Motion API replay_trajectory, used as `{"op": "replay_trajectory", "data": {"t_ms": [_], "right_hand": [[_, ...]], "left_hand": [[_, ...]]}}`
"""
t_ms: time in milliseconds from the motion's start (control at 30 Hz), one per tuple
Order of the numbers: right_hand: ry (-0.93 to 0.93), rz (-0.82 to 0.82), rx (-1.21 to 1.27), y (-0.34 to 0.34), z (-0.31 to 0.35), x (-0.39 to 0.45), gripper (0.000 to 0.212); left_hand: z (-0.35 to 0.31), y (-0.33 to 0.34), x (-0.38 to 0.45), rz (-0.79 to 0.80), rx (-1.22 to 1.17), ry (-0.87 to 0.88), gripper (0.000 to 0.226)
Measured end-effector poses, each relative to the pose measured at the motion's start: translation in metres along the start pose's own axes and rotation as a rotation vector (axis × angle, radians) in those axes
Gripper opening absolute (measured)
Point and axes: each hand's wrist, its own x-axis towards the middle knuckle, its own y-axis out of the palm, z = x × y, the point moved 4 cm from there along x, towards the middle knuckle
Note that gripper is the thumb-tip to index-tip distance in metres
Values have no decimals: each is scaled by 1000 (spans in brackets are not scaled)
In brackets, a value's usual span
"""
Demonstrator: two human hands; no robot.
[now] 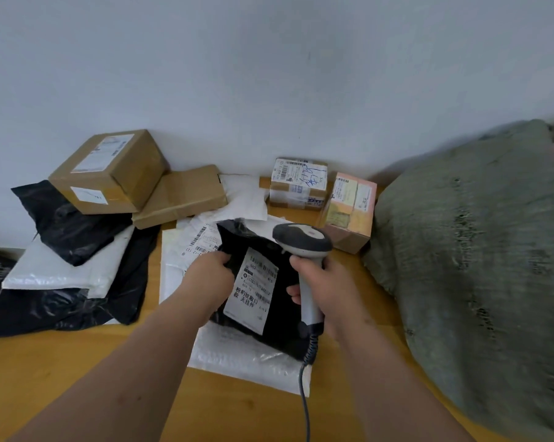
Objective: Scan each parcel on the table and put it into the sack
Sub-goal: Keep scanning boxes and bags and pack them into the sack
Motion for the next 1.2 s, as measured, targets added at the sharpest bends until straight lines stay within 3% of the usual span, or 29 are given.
{"op": "replay_trajectory", "data": {"t_ms": [167,300,567,667,767,1033,1200], "right_hand": [[1,33,92,9,13,-2,20],[6,-28,130,9,12,-4,13],[-105,-161,181,10,16,-23,17],[-115,-196,110,7,21,-33,8],[-57,-131,61,11,24,-46,16],[31,60,-25,25,23,-77,15],[47,80,-7,27,21,-92,22]], "left_hand": [[4,-3,-19,106,1,19,38],[7,-11,-30,108,-44,34,36],[24,-34,-31,-113,-68,10,29],[27,-41,-33,-212,-214,-20,30],[25,-48,-36,-278,-364,-33,25],[19,-58,-41,-337,-480,0,22],[16,-65,-48,-367,-515,29,23]]}}
